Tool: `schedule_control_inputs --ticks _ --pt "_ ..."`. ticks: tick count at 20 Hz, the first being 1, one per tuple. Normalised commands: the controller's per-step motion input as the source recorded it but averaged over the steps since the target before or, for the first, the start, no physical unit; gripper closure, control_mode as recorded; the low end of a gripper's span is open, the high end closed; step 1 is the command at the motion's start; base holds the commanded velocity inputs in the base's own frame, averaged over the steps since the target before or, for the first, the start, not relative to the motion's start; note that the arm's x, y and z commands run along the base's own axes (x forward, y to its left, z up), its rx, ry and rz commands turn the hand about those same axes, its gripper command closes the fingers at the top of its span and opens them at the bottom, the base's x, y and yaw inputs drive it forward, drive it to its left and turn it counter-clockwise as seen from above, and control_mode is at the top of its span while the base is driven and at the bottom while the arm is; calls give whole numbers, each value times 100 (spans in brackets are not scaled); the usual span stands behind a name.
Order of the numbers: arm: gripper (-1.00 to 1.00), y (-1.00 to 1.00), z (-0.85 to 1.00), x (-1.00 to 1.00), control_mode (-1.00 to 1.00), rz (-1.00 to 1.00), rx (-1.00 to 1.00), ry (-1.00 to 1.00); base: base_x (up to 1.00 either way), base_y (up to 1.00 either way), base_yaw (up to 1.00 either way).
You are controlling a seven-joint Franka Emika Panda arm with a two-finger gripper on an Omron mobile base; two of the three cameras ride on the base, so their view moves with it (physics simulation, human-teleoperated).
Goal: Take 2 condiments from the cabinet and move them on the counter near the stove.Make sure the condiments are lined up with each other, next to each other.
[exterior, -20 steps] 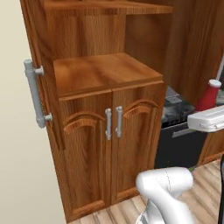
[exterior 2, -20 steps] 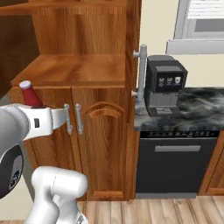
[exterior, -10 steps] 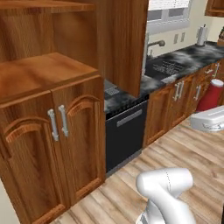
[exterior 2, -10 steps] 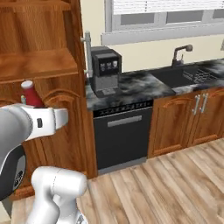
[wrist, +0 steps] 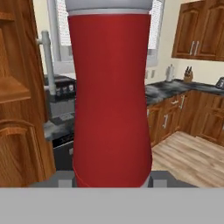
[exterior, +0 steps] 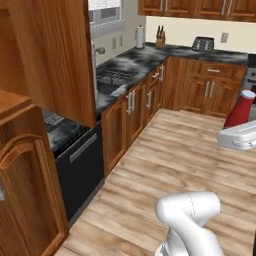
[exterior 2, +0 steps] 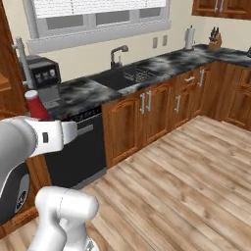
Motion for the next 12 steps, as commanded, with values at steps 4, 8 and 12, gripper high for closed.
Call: schedule_control_inputs --ticks 4,8,12 --pt "100 0 0 0 100 0 0 0 40 0 -42" --pt "100 0 0 0 100 0 0 0 73 -14 -38" --pt "100 0 0 0 100 0 0 0 100 -38 -35"
